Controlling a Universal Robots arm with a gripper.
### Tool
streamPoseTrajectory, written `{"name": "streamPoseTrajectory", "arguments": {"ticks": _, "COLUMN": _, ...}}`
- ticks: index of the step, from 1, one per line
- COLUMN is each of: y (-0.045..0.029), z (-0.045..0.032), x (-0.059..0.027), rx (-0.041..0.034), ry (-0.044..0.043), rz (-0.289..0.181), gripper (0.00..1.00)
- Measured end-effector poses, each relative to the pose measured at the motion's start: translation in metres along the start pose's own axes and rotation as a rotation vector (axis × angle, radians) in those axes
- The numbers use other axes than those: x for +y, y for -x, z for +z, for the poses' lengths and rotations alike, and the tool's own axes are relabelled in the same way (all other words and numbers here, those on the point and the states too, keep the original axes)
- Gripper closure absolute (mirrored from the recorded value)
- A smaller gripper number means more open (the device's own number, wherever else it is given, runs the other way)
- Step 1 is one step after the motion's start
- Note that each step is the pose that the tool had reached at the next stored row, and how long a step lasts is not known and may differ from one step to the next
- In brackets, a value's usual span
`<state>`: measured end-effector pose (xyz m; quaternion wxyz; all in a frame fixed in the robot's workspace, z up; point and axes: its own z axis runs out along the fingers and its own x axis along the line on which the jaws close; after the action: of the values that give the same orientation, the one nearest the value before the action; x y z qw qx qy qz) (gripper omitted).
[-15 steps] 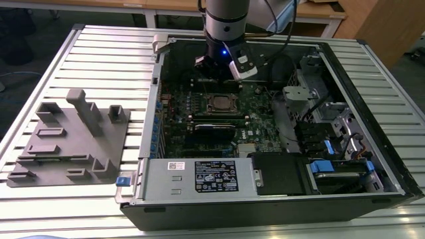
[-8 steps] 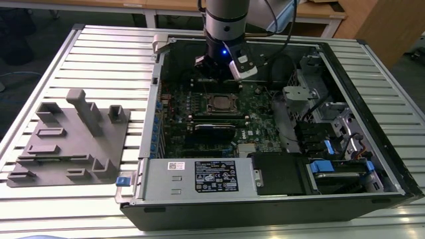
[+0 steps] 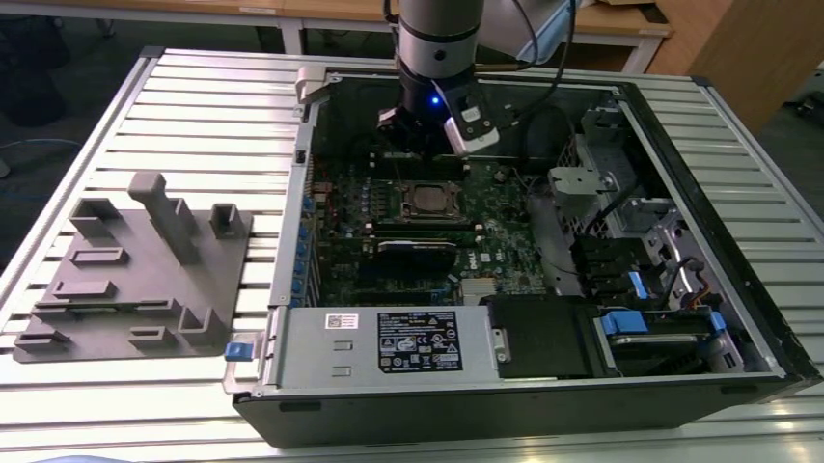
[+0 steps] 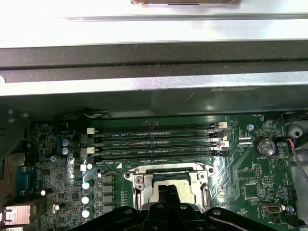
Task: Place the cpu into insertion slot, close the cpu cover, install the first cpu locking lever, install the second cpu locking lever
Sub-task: 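Install the first cpu locking lever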
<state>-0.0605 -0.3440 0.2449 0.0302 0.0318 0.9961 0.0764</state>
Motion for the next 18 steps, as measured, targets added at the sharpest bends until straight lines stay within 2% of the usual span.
{"name": "streamPoseTrajectory", "arguments": {"ticks": 4, "y": -0.0014, "z": -0.0002, "x": -0.0001, "rx": 0.0001, "ry": -0.0002, "rz": 0.000, "gripper": 0.89}}
{"name": "streamPoseTrajectory", "arguments": {"ticks": 13, "y": -0.0123, "z": -0.0007, "x": -0.0007, "rx": 0.0000, "ry": 0.0000, "rz": 0.000, "gripper": 0.89}}
{"name": "streamPoseTrajectory", "arguments": {"ticks": 18, "y": -0.0149, "z": -0.0009, "x": -0.0009, "rx": 0.0000, "ry": -0.0001, "rz": 0.000, "gripper": 0.89}}
